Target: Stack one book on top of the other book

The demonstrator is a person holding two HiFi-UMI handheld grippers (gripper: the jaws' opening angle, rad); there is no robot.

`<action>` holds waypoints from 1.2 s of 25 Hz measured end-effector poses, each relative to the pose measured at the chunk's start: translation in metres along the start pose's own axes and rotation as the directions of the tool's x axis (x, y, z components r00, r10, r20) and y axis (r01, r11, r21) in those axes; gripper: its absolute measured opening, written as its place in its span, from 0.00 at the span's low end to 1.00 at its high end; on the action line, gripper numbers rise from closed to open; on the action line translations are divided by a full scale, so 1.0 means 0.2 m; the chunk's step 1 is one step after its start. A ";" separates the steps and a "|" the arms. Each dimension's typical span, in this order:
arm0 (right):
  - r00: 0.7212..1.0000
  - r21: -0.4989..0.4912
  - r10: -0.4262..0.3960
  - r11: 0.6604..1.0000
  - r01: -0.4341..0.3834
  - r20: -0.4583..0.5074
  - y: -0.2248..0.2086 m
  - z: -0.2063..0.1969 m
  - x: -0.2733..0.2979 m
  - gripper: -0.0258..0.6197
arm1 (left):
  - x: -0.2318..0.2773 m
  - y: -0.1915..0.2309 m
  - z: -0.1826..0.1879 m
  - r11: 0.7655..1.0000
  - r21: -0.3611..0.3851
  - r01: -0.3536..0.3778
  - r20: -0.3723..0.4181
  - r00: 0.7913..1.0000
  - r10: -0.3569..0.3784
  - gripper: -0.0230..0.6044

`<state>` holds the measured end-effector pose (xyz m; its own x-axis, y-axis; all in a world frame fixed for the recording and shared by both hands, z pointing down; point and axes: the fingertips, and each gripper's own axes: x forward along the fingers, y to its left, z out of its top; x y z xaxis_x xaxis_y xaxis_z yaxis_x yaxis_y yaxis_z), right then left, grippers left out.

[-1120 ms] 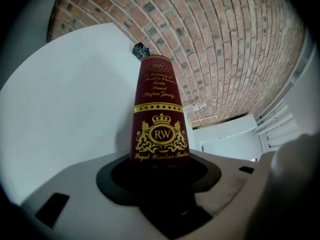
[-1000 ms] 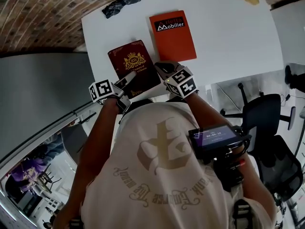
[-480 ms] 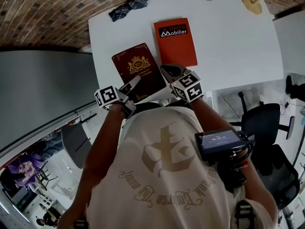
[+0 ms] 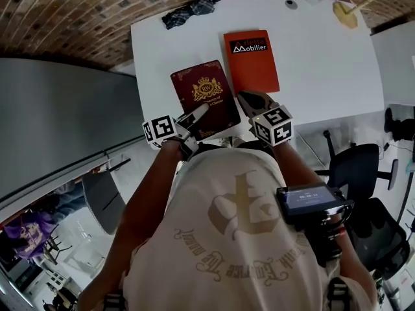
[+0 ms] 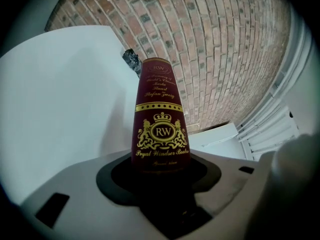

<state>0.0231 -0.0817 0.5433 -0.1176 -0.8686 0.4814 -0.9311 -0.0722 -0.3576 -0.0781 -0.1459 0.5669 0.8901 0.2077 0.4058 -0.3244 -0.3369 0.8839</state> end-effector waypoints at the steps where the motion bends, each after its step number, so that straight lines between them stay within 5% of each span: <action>1: 1.000 0.003 -0.015 1.000 0.015 0.007 0.00 0.00 -0.01 0.07 | 0.00 0.00 0.00 1.000 0.003 0.010 -0.003 1.000 -0.010 0.41; 11: 0.989 0.020 -0.134 0.991 0.133 0.058 -0.02 0.03 -0.19 0.07 | 0.01 -0.07 0.00 0.991 -0.019 0.134 -0.009 0.991 -0.134 0.41; 20: 0.979 0.049 -0.184 0.982 0.181 0.082 -0.19 0.02 -0.31 0.07 | 0.12 -0.11 -0.01 0.993 -0.006 0.114 -0.014 0.993 -0.114 0.41; 30: 0.989 0.049 -0.138 0.990 0.136 0.053 -0.49 0.04 -0.35 0.07 | 0.35 -0.21 0.04 0.998 -0.018 0.058 0.010 0.998 -0.058 0.41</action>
<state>0.1252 -0.0175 0.5379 0.0308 -0.8749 0.4833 -0.9205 -0.2133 -0.3273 -0.0007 -0.1246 0.5566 0.9107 0.2174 0.3513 -0.2776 -0.3079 0.9100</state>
